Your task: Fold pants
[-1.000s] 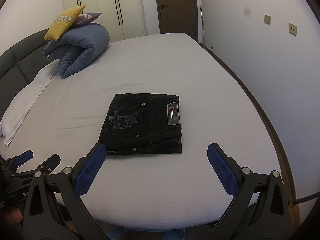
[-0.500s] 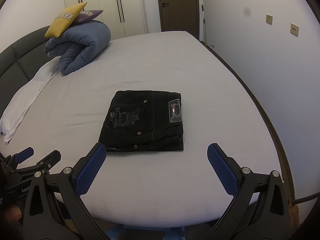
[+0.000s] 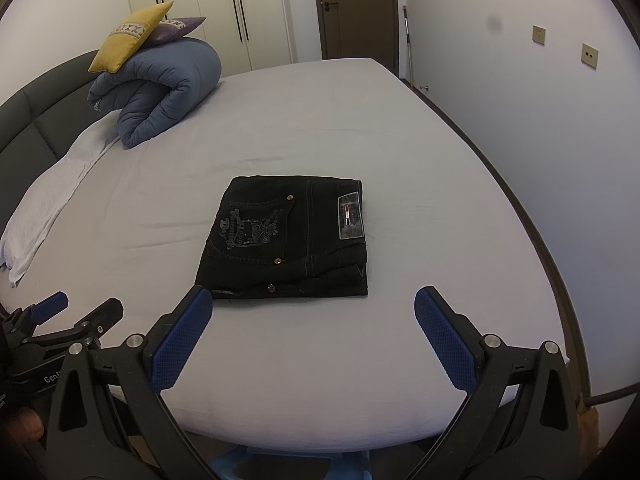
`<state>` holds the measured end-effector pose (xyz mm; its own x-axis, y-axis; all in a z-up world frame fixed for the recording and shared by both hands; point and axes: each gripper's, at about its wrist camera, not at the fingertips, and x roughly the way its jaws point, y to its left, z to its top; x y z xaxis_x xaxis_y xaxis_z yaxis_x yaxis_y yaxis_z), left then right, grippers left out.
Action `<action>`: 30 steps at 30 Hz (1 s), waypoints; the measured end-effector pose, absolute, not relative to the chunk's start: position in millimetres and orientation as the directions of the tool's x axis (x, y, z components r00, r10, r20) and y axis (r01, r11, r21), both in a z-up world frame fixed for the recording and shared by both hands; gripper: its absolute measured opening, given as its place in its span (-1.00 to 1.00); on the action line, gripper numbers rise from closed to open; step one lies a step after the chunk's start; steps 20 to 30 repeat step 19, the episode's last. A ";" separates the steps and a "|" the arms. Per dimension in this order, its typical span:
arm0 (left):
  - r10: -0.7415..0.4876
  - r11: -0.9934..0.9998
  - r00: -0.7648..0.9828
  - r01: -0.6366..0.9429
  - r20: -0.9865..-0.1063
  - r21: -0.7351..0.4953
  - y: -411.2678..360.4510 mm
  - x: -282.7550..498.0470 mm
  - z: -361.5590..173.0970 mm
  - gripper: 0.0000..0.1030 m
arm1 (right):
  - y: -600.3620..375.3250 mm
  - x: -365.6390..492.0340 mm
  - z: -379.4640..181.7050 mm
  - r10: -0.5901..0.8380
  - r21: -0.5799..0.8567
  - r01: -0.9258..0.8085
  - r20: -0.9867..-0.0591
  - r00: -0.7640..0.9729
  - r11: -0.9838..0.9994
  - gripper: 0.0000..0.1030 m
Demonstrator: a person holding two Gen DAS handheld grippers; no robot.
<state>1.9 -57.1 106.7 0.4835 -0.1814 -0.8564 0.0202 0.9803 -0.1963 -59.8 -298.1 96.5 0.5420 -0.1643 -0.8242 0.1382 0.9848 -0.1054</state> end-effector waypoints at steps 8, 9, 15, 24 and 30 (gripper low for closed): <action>-0.178 0.981 0.483 0.022 -0.857 -0.192 -58.9 0.8 105.7 1.00 | -298.5 -59.5 95.9 -0.165 -0.105 0.139 -0.824 0.541 0.985 1.00; -0.178 0.981 0.482 0.020 -0.858 -0.192 -59.1 0.8 105.5 1.00 | -298.5 -59.4 96.3 -0.164 -0.105 0.139 -0.824 0.542 0.985 1.00; -0.181 0.981 0.482 0.024 -0.857 -0.194 -59.7 -1.1 103.9 1.00 | -298.9 -59.9 95.0 -0.165 -0.105 0.140 -0.825 0.541 0.985 1.00; -0.168 0.984 0.499 0.038 -0.850 -0.172 -62.8 -2.8 104.8 1.00 | -300.7 -62.0 89.5 -0.167 -0.105 0.145 -0.828 0.535 0.984 1.00; -0.168 0.984 0.499 0.038 -0.850 -0.172 -62.8 -2.8 104.8 1.00 | -300.7 -62.0 89.5 -0.167 -0.105 0.145 -0.828 0.535 0.984 1.00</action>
